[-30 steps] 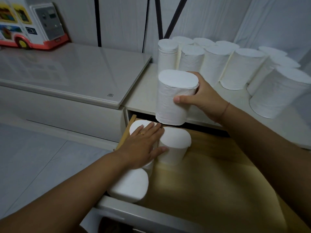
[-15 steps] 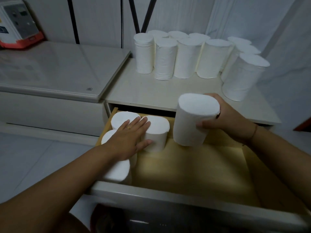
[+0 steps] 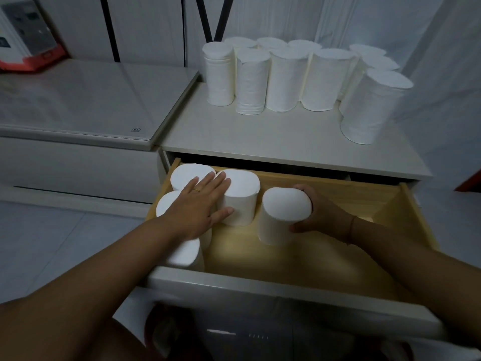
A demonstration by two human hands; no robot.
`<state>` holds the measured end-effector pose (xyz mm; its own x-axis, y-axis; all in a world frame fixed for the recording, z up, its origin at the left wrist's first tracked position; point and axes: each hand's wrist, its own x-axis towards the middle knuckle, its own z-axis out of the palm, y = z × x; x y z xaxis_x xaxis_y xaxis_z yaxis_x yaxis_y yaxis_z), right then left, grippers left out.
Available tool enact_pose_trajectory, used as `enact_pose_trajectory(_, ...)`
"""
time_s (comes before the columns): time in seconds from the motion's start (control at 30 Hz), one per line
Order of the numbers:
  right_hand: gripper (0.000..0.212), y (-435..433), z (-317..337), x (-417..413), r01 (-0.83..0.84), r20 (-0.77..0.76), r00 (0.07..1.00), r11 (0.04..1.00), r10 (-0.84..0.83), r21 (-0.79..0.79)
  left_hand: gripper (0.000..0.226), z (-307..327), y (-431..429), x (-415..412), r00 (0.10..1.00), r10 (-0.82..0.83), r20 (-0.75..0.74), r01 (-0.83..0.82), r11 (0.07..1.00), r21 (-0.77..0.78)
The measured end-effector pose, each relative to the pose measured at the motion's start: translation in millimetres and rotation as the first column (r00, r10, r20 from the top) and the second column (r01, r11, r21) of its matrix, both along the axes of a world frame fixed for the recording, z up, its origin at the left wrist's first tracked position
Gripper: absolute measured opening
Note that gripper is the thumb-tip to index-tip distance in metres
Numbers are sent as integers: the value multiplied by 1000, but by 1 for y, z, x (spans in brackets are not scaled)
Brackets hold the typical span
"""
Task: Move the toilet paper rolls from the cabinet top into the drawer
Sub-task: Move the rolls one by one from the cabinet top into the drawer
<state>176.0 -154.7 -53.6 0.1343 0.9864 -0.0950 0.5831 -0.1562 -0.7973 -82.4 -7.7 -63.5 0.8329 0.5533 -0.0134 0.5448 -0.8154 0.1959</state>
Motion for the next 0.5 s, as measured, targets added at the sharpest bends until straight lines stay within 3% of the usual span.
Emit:
enact_pose_trajectory(0.07,82,0,2,3,-44,-21,999,997,43,-55,79,0,0,0,1000,-2,2,2,1000,2)
enact_pose_trajectory(0.13,76,-2,1,7,-62,-140,989,985,40,-159,79,-1,1,0,1000,0,4,0,1000,4)
enact_pose_trajectory(0.27,77,-7,-7,12,-30,-413,892,888,-183,-459,79,-2,0,0,1000,-1,7,1,1000,12)
enact_pose_trajectory(0.43,52,-4,-11,5,-118,-535,820,854,-204,-507,78,-2,1,0,1000,-1,15,1,1000,10)
enact_pose_trajectory(0.5,53,-2,-11,-6,-158,-557,808,838,-195,-522,77,-2,0,-1,1000,1,19,-1,1000,3)
